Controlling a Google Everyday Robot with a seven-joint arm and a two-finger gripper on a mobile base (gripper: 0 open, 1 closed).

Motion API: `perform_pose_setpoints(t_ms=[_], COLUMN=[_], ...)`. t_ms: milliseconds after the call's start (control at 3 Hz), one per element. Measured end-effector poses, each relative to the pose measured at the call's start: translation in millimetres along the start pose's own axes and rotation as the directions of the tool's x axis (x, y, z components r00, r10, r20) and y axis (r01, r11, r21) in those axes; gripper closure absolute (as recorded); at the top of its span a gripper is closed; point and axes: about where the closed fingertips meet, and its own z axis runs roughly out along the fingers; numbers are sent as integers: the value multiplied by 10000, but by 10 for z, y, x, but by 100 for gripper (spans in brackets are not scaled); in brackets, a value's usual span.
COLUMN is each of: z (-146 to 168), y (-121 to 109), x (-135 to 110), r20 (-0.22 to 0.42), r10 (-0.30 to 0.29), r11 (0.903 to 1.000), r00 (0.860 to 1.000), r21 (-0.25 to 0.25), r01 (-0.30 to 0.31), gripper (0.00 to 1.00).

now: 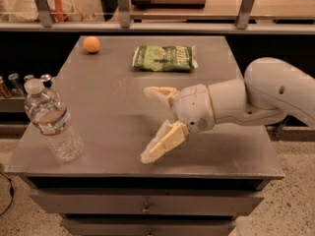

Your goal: Move water bottle near green jalapeno chip bag

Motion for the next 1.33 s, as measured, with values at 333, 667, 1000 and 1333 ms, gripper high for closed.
perform_pose_setpoints(t_ms=[333, 667, 1000, 1333], z=[202, 449, 526, 740], y=[29, 76, 108, 141], x=[5, -81, -100, -118], r20=[741, 1249, 1359, 1624], r10=[-8, -344, -428, -544], r11=[9999, 9994, 9991, 9979], r00=[9973, 9916, 9898, 9852], r21=[-108, 116, 10, -250], r01=[16, 333, 431, 592], gripper=[0, 0, 0, 0])
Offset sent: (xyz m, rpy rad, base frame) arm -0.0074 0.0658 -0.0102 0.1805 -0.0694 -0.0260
